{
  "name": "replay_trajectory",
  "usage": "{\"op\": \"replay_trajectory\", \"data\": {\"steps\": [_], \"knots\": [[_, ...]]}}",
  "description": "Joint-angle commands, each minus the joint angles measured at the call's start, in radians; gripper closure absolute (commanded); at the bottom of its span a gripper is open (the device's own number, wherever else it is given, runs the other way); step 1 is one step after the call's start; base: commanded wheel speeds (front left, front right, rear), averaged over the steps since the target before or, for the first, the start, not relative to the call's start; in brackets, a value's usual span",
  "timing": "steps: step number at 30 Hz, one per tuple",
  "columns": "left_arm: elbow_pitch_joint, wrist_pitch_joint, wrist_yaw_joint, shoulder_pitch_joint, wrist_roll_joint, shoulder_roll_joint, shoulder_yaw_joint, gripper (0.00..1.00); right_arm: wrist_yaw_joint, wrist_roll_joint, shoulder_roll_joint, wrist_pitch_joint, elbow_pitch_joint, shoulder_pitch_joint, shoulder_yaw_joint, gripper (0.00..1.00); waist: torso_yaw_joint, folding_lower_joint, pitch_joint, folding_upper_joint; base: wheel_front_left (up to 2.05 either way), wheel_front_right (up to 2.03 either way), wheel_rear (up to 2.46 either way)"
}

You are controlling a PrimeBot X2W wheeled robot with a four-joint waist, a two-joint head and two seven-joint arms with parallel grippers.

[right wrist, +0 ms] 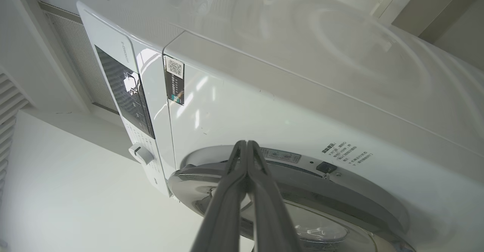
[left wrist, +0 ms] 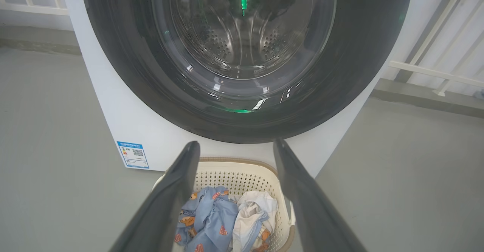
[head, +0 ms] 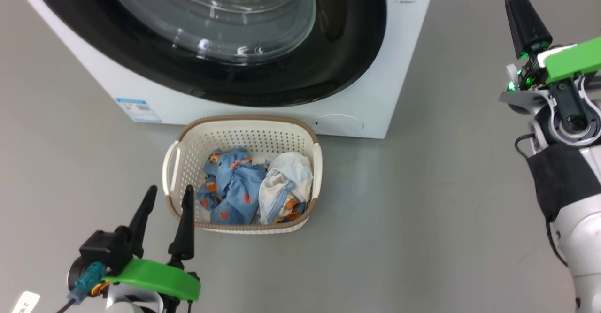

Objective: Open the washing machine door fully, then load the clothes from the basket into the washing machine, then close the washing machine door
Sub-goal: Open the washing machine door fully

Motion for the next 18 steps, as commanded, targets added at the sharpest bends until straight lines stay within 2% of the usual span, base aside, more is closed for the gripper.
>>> {"op": "replay_trajectory", "data": {"steps": [1,8,18], "knots": [[-0.027,-0.007,-0.003,-0.036,-0.009,0.014,0.028,0.0,0.003,0.013,-0.004,0.027,-0.013,-0.032,0.019,1.0,0.022,-0.0001,0.023,0.0,0.0,0.0,0.0],[-0.033,-0.007,-0.003,-0.063,-0.015,0.004,0.01,0.0,0.003,0.034,-0.033,0.191,0.064,-0.114,0.053,1.0,0.052,-0.0001,0.063,0.0,0.0,0.0,0.0],[-0.04,-0.007,-0.003,-0.094,-0.028,-0.011,-0.022,0.0,0.003,0.032,-0.044,0.296,0.138,-0.218,0.067,1.0,0.086,-0.0001,0.115,0.0,0.0,0.0,0.0]]}}
